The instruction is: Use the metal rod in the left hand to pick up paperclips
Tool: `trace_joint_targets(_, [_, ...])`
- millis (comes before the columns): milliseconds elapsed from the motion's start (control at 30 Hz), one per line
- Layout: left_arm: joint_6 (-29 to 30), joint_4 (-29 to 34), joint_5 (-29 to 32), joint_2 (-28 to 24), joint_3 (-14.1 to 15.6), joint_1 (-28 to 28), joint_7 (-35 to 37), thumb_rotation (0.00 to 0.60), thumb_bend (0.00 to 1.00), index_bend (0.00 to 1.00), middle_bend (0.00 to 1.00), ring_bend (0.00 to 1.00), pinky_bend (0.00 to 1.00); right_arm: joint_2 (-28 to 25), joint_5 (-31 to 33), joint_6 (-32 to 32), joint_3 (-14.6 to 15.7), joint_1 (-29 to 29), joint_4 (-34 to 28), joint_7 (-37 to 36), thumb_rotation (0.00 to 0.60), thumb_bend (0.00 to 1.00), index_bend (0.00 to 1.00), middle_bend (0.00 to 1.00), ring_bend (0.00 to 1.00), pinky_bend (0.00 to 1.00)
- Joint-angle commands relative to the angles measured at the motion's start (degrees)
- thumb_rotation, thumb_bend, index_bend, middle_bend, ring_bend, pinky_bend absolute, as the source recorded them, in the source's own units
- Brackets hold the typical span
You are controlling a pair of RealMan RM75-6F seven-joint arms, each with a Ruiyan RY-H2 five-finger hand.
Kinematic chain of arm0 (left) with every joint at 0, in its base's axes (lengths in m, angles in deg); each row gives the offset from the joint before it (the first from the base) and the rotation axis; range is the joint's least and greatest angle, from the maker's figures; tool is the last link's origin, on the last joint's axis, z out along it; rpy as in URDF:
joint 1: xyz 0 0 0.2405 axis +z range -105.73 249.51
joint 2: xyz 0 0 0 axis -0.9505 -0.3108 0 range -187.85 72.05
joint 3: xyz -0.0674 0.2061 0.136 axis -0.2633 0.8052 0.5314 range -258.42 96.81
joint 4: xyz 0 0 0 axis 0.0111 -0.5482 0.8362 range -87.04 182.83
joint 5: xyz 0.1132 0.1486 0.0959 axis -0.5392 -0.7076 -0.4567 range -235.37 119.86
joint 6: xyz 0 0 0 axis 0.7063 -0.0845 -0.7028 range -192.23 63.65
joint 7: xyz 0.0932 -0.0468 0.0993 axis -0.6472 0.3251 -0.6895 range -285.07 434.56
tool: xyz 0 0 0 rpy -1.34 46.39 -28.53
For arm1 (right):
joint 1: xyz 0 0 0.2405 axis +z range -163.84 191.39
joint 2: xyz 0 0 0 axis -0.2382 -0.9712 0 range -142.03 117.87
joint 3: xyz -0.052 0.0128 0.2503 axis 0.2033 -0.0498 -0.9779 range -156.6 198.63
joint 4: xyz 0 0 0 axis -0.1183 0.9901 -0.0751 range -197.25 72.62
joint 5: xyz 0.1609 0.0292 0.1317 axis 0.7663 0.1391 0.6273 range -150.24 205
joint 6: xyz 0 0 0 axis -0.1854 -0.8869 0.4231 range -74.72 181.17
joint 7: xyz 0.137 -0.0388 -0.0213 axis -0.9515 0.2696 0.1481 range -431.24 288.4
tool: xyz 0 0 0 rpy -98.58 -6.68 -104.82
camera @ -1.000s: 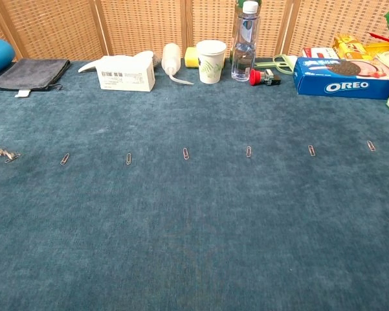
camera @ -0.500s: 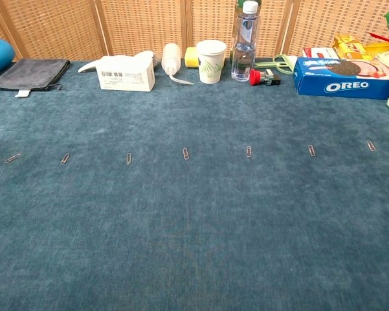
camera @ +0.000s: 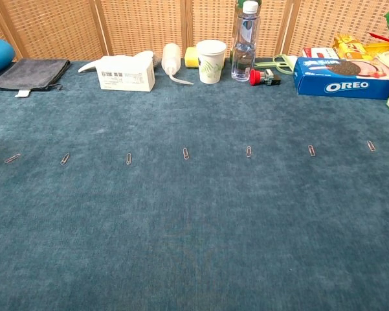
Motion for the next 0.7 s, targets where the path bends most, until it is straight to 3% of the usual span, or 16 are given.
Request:
trace_joint_targets(33, [-0.2, -0.4, 0.1, 0.5, -0.1, -0.3, -0.1, 0.6, 0.69, 0.63, 1.0, 1.0, 1.0, -0.1, 0.1, 0.0, 0.0, 0.0, -0.1, 0.1, 0.6, 0.27, 0.09, 0.18, 0.15, 0.26])
trace_joint_targets(700, [0.4, 0.1, -0.7, 1.3, -0.3, -1.3, -0.6, 0.6, 0.69, 0.63, 1.0, 1.0, 1.0, -0.4, 0.4, -0.3, -0.2, -0.3, -0.5, 0.4, 0.6, 0.27, 0.09, 0.19, 0.15, 0.26])
